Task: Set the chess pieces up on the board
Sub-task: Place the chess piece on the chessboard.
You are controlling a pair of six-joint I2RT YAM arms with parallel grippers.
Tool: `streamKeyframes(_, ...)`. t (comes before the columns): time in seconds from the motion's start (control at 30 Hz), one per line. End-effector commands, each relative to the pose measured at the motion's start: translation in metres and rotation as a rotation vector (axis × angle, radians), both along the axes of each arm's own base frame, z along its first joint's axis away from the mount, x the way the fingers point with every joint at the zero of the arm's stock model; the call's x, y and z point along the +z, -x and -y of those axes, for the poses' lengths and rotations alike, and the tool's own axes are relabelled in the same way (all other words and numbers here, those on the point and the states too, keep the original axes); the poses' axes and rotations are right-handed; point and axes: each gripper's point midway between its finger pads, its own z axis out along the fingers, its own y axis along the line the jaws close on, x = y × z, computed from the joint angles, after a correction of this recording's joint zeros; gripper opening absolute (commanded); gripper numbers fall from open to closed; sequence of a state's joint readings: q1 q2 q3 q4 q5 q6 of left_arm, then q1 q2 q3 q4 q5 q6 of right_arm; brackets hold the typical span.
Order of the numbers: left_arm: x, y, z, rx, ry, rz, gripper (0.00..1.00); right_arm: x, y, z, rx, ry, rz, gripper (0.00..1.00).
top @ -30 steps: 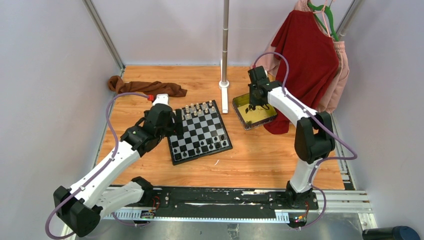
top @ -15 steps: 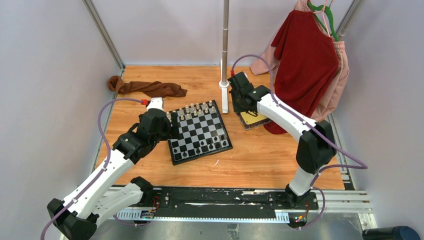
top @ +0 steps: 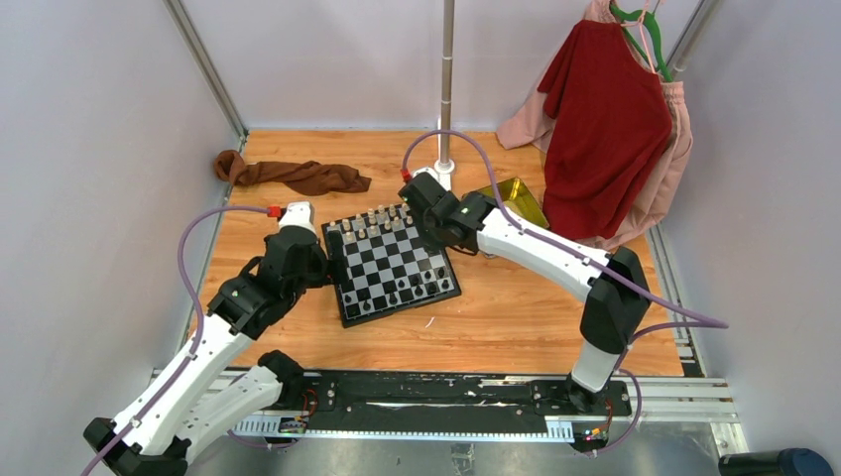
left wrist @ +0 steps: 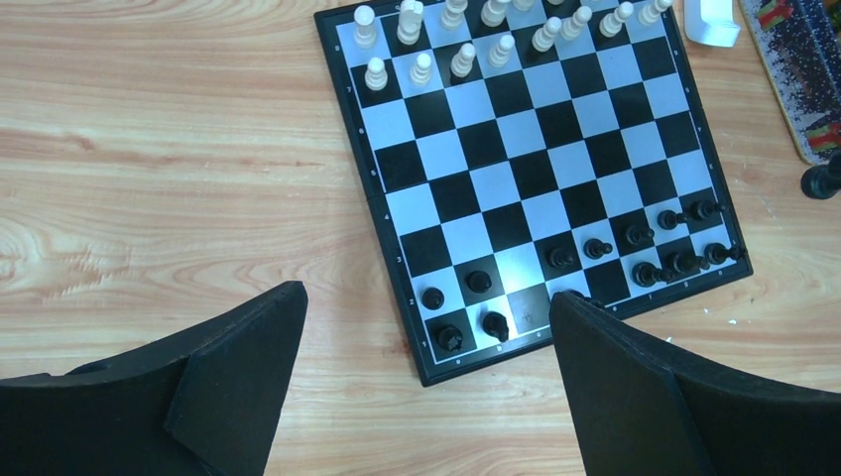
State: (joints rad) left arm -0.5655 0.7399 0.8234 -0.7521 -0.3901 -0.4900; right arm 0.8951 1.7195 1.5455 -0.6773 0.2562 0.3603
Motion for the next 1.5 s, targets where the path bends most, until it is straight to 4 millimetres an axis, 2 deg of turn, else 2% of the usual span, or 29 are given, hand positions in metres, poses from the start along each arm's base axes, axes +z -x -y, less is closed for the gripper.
streamKeyframes(0.0,-0.005,0.008,-0.006,0.003,-0.017,-0.014,0.99,-0.003,0.017,-0.015,0.025,0.038,-0.011,0.00)
streamKeyframes(0.3,-0.003,0.010,-0.009,-0.004,-0.031,-0.008,0.99,-0.011,0.048,-0.053,0.122,0.052,-0.024,0.00)
streamKeyframes(0.47,-0.004,0.011,-0.010,-0.005,-0.040,-0.009,0.99,-0.018,0.060,-0.067,0.161,0.063,-0.034,0.00)
streamKeyframes(0.9,-0.006,0.013,-0.016,0.013,-0.054,0.000,0.99,-0.042,0.073,-0.071,0.195,0.079,-0.068,0.00)
streamKeyframes(1.23,-0.007,0.014,-0.019,0.025,-0.053,0.006,0.99,-0.052,0.073,-0.074,0.204,0.084,-0.079,0.00)
streamKeyframes(1.47,-0.009,0.014,-0.020,0.028,-0.055,0.004,0.99,-0.065,0.075,-0.075,0.214,0.089,-0.094,0.00)
